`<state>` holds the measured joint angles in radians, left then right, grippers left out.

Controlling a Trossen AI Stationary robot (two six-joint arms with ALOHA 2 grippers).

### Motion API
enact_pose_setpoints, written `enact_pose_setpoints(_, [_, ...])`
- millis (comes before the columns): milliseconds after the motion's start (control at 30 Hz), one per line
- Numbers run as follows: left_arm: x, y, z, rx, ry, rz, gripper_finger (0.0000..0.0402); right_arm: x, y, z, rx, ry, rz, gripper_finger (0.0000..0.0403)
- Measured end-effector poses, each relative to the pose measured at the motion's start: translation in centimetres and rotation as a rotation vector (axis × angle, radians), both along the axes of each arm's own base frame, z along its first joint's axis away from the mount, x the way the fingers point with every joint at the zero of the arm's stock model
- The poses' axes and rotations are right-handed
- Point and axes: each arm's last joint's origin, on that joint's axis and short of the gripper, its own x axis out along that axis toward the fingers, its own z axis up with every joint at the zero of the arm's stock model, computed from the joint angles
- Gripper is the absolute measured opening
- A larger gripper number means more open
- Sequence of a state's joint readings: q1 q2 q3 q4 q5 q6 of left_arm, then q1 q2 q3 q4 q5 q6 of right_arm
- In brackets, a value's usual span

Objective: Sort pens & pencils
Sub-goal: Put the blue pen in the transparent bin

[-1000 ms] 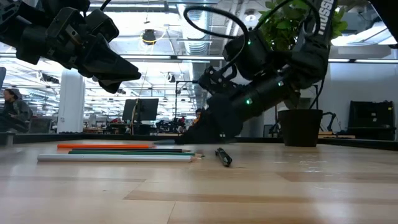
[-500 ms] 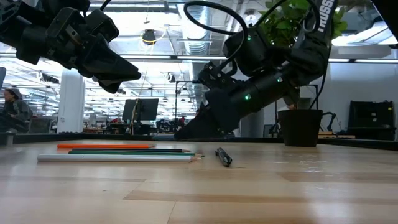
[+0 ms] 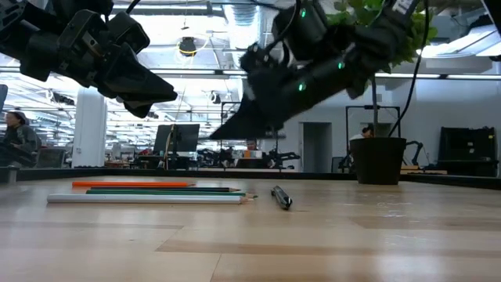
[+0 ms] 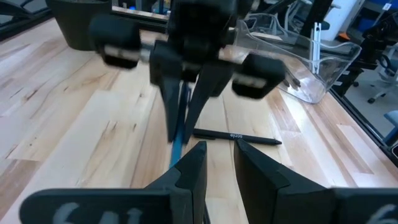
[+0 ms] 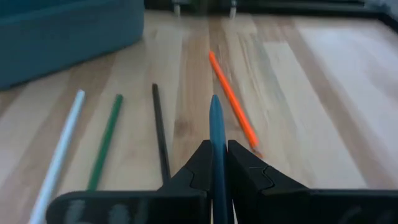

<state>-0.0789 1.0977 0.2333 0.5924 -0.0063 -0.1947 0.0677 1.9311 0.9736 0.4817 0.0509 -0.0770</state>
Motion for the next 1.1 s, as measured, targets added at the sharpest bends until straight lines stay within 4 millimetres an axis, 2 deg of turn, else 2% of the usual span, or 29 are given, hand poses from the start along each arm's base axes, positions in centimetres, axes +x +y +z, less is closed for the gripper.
enact_pose_setpoints(300, [0.0, -0.1, -0.1, -0.013, 0.007, -0.026, 0.0071, -1.4, -0.1, 4.3, -0.014, -0.023, -0.022, 0.0054])
enact_pose_setpoints(500, [0.0, -0.1, -0.1, -0.015, 0.007, -0.024, 0.0071, -2.6, -0.9, 6.8, -0.016, -0.031, -0.042, 0.0054])
enact_pose_setpoints(833, [0.0, -0.1, 0.1, -0.003, -0.005, -0.027, 0.0071, -4.3, -2.6, 11.1, -0.039, -0.143, -0.077, 0.0054])
enact_pose_setpoints(1100, [0.1, -0.1, 0.3, -0.037, -0.033, -0.018, 0.0071, -5.4, -0.5, 12.7, 0.07, -0.167, 0.075, 0.0054])
